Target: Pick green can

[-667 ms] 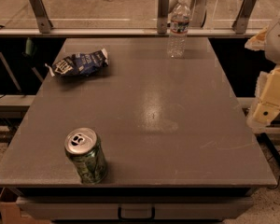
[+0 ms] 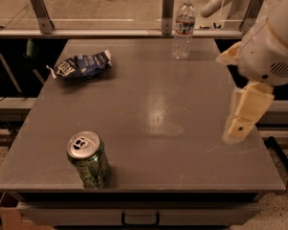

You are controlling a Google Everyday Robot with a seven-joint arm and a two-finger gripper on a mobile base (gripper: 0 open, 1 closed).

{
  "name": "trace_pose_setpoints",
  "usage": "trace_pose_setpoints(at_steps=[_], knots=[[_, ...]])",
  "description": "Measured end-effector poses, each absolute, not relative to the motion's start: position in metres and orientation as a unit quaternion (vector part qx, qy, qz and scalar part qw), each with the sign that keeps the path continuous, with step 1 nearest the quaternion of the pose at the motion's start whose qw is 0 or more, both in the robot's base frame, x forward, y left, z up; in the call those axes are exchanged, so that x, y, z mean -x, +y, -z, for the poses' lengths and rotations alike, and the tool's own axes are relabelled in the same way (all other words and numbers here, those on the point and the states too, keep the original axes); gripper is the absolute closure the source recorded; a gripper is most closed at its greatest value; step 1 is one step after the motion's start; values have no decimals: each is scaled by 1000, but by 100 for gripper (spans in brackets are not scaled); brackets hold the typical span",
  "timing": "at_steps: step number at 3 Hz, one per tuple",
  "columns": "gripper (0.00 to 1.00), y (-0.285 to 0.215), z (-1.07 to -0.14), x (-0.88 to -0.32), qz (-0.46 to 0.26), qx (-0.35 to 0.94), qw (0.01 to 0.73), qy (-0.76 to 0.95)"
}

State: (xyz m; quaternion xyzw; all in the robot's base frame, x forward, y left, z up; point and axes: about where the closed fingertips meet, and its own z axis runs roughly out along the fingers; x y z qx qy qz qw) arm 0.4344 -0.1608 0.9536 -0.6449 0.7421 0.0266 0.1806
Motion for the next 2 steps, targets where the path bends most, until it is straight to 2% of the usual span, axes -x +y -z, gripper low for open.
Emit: trace_pose_setpoints(at_steps=[2], knots=[[0, -36, -909, -404, -191, 701, 218, 651]])
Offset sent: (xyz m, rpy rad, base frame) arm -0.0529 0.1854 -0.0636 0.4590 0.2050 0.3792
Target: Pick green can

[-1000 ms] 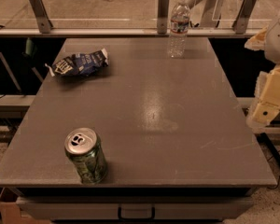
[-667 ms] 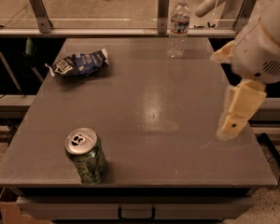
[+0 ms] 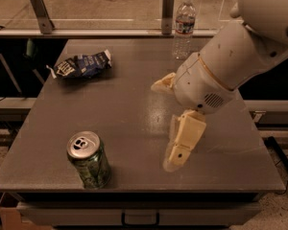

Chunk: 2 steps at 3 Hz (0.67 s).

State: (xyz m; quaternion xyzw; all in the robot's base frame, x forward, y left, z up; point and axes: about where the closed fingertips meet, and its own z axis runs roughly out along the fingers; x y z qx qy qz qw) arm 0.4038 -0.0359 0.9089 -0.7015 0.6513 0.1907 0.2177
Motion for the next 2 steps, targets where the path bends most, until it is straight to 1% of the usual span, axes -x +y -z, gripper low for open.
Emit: trace_pose_setpoints(at_steps=[2], knots=[[0, 33, -874, -370, -328, 694, 249, 591]])
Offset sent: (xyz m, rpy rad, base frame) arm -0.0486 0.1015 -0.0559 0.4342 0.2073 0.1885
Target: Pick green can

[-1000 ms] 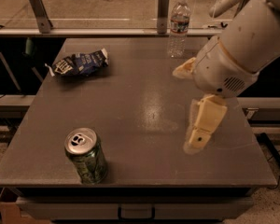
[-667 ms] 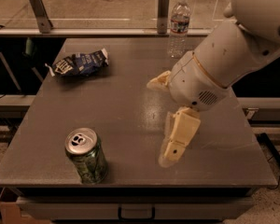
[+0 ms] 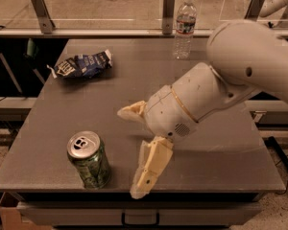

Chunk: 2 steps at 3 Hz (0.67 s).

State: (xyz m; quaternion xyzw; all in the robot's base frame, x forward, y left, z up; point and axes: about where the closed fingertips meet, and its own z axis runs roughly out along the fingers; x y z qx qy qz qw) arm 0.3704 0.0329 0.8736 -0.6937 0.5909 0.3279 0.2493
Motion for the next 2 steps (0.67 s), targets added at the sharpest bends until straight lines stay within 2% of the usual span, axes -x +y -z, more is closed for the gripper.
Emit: trace_pose_setpoints(at_steps=[2], knots=[[2, 87, -869, -350, -422, 677, 296, 526]])
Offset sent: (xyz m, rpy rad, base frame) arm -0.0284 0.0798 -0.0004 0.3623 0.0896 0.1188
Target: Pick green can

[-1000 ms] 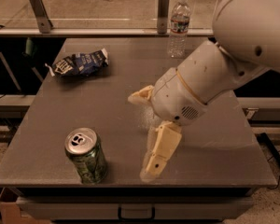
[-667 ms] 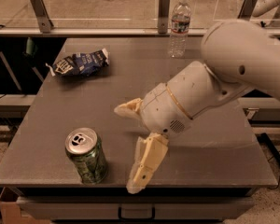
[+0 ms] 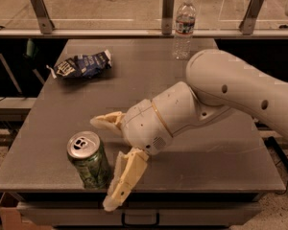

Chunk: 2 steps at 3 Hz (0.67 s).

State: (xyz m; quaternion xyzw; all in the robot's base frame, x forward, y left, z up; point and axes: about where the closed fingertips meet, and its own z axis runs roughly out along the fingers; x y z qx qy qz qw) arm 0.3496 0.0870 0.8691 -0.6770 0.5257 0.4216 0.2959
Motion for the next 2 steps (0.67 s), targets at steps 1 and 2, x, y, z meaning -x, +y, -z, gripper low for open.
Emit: trace_pose_setpoints(at_steps=[1, 2], knots=[[19, 104, -868, -342, -453, 664, 308, 509], [43, 114, -866, -339, -477, 645, 315, 507]])
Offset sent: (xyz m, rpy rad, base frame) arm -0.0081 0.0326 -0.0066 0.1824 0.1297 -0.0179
